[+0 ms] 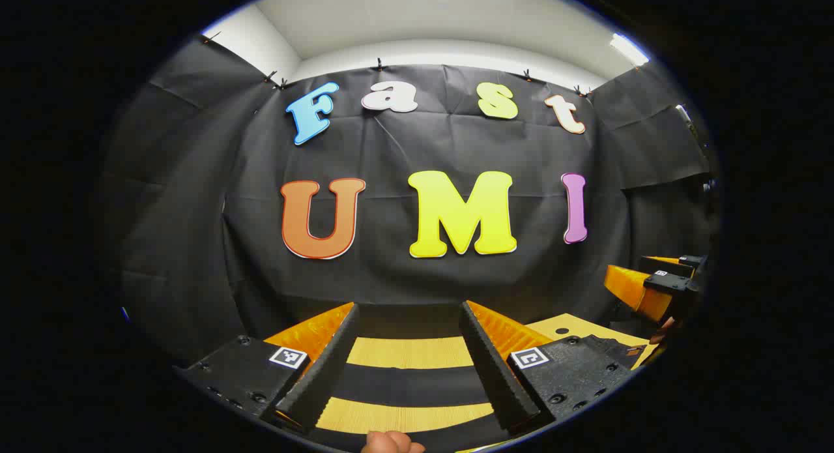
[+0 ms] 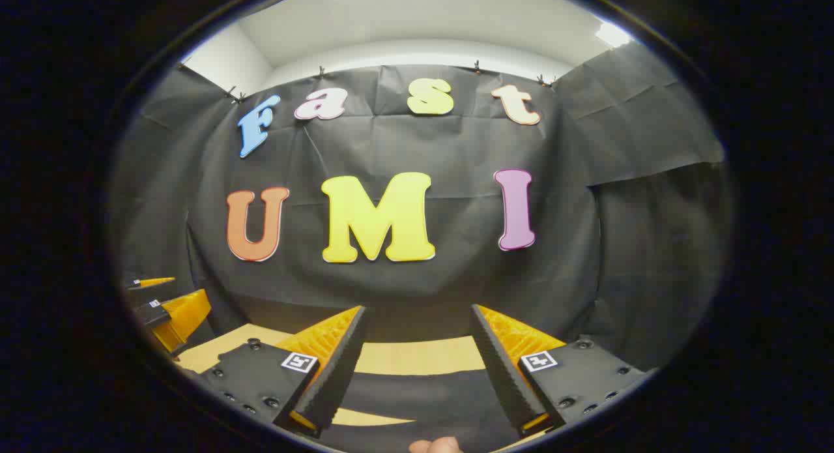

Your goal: Grasp the waist and the cuffs of the jeans and fold them to make the two legs overlap; first hold the waist and fold one-third of the jeans toward the cuffs, then hold the cuffs and fold the remaining one-third in the same direction to finish folding.

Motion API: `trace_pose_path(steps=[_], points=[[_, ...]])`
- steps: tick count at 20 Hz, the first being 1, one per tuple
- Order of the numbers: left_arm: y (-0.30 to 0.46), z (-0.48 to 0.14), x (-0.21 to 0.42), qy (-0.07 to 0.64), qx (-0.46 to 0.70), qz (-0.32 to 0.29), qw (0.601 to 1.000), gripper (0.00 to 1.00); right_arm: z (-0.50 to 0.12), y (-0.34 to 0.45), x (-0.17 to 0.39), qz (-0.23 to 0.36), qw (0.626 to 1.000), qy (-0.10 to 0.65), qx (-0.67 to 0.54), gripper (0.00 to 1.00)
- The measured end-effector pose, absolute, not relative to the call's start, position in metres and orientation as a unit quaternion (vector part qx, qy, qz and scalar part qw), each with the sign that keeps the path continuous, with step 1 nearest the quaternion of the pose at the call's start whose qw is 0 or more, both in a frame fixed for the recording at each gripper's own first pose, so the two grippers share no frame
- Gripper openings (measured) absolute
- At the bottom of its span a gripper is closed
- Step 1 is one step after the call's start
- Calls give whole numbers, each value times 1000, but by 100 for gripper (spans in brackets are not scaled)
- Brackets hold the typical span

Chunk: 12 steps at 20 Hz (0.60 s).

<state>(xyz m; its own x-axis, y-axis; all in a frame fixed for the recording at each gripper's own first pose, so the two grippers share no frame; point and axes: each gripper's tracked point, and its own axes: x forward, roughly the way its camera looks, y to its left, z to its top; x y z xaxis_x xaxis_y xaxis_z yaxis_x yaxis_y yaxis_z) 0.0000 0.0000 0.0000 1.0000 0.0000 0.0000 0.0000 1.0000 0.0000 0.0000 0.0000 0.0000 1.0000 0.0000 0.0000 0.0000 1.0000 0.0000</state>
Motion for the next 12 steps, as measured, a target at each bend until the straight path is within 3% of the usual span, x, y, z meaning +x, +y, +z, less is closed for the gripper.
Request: trace_pose_path(steps=[12], points=[[7,-2,1,2,6,12,1000,100,2,12,6,20,1000,-2,-20,95]])
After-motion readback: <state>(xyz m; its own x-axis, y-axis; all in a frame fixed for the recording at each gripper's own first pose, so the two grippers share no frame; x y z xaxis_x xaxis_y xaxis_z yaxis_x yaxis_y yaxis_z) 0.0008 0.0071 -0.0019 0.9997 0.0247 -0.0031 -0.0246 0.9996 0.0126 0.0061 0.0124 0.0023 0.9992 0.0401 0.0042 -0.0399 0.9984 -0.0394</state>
